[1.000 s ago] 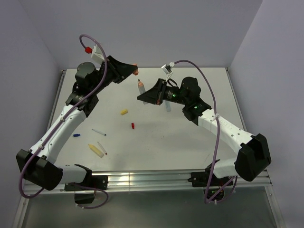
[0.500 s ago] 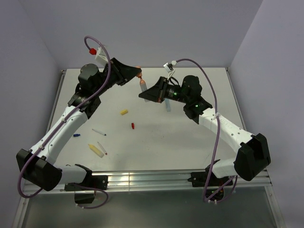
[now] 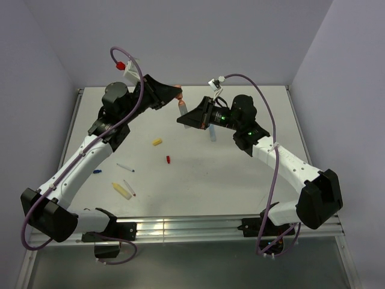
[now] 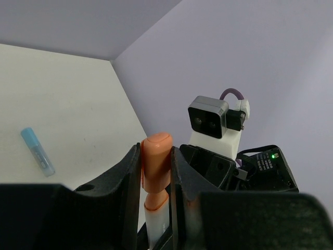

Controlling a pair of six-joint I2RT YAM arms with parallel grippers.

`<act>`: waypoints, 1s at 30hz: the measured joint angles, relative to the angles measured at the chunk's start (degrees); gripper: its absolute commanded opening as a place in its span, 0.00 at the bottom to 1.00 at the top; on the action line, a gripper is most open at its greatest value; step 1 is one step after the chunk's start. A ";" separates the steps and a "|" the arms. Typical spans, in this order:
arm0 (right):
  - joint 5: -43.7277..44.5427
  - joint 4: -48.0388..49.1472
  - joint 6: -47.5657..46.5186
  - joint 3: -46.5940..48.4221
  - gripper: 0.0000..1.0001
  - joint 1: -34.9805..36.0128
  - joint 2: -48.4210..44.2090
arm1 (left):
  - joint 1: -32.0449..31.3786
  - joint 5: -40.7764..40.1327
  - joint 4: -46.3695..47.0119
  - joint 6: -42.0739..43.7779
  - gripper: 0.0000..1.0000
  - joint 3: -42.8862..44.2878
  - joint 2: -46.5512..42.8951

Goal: Insert the pens into the pen caps

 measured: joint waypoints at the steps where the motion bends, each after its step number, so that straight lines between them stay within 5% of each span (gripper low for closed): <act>1: -0.04 -0.02 0.00 0.00 0.00 -0.04 0.00 | -0.15 -0.24 0.00 0.17 0.00 0.00 0.00; 30: -0.72 -1.44 -0.83 0.02 0.00 -1.53 -0.07 | -4.09 -6.01 -2.82 2.91 0.00 0.00 0.39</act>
